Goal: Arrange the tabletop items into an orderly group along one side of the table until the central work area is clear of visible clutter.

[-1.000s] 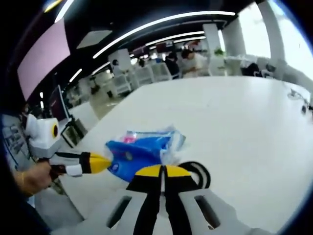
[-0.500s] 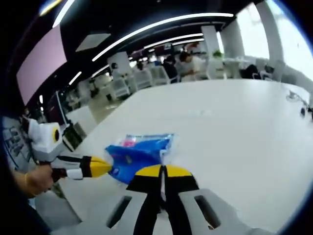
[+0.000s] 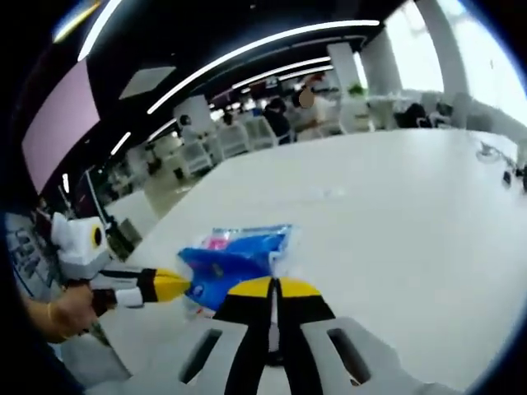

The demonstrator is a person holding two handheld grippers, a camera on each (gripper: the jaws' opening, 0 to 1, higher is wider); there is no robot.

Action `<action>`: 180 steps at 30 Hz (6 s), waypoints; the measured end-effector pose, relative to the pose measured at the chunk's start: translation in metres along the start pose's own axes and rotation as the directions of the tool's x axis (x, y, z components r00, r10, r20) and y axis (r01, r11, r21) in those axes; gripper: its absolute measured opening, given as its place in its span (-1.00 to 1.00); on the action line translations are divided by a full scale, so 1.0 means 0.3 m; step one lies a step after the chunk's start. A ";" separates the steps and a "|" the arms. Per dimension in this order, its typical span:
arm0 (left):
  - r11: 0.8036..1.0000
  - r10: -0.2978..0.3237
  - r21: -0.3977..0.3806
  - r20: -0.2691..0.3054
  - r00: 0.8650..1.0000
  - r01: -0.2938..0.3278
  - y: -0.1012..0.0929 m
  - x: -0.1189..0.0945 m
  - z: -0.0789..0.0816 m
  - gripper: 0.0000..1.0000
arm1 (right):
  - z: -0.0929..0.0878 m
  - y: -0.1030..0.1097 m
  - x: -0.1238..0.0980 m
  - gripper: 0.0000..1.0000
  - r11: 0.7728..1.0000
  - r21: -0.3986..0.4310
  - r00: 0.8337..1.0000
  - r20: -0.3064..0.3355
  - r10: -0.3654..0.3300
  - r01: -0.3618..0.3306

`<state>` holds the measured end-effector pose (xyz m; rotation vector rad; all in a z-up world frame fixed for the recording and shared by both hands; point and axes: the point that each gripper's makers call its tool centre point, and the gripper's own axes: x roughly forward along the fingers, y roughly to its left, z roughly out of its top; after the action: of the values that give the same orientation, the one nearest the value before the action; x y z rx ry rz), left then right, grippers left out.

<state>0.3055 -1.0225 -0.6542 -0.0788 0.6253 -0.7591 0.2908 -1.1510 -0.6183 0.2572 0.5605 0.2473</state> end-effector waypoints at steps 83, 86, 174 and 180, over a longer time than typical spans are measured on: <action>0.997 0.039 -0.054 -0.237 0.971 -0.054 -0.057 0.593 -0.089 -0.99 | -0.079 -0.583 0.316 -1.00 0.979 0.084 0.982 -0.056 -0.183 0.187; 0.998 0.046 -0.041 -0.232 0.972 -0.057 -0.061 0.593 -0.088 -0.97 | -0.079 -0.587 0.319 -1.00 0.979 0.073 0.980 -0.056 -0.189 0.192; 0.982 0.054 0.191 -0.316 0.947 0.008 0.024 0.166 -0.188 0.08 | -0.207 0.042 -0.135 0.94 0.991 -0.054 0.989 -0.092 0.115 -0.121; 0.984 0.059 0.177 -0.350 0.935 0.004 0.025 0.166 -0.196 -0.04 | -0.231 0.034 -0.145 0.93 0.993 -0.058 0.990 -0.104 0.093 -0.100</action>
<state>0.3050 -1.0411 -0.7292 0.2344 0.8973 -0.8055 0.2154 -1.1425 -0.6504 0.2120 0.6404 0.3729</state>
